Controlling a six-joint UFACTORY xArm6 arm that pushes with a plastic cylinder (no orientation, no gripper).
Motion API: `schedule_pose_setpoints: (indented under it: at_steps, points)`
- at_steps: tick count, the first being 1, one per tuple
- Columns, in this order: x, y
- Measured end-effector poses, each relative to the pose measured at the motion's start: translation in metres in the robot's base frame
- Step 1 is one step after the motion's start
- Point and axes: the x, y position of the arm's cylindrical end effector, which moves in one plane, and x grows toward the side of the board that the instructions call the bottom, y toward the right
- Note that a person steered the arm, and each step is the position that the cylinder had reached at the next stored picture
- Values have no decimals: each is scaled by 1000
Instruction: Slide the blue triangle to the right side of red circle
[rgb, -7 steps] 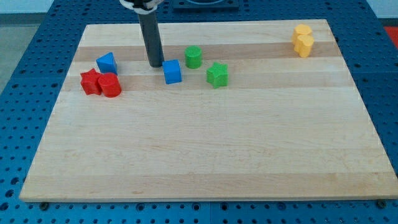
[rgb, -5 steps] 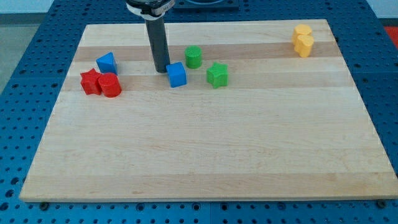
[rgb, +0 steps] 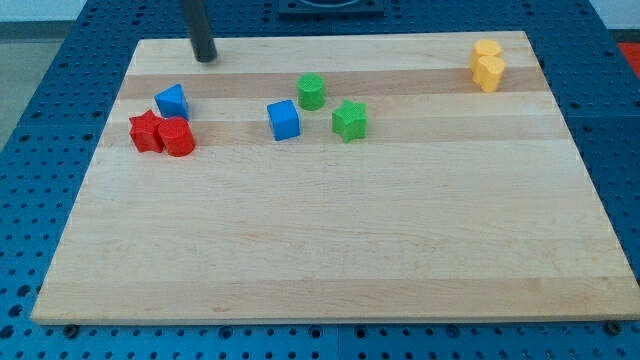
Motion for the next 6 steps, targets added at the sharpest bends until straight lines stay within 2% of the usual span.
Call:
schedule_pose_setpoints:
  at_steps: [1,2,3,5,6]
  points:
    - [-5,-38]
    - [15,-40]
    - [48,-38]
    - [87,-33]
    - [110,2]
